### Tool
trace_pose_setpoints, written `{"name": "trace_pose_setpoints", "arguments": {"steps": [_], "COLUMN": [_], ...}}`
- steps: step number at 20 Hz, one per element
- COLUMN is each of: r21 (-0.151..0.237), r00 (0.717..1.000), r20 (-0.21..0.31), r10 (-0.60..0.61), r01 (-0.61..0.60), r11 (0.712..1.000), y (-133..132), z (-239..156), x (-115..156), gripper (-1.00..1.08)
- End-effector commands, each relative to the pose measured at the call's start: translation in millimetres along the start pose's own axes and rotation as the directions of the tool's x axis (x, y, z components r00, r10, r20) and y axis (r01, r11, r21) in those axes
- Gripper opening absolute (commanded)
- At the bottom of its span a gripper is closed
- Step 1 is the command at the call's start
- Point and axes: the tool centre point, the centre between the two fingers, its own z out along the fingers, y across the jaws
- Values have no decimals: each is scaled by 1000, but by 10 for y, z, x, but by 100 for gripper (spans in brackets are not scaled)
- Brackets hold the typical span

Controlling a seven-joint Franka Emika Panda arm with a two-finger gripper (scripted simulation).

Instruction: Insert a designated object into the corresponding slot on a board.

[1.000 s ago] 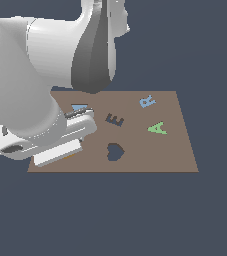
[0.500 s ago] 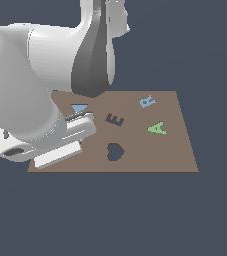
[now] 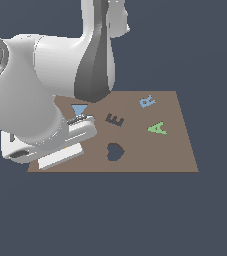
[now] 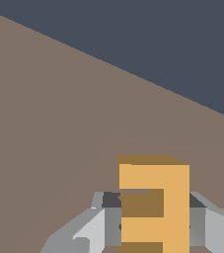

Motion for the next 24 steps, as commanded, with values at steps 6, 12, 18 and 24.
{"name": "trace_pose_setpoints", "arguments": {"steps": [6, 12, 18, 24], "r21": [0, 0, 0, 0], "r00": [1000, 1000, 998, 983], "r20": [0, 0, 0, 0], "r10": [0, -1, -57, -184], "r01": [0, 1, 57, 184], "r11": [1000, 1000, 998, 983], "y": [0, -3, -137, -448], "z": [0, -29, -35, -48], "x": [1, 2, 25, 50], "gripper": [-100, -100, -100, -100]}}
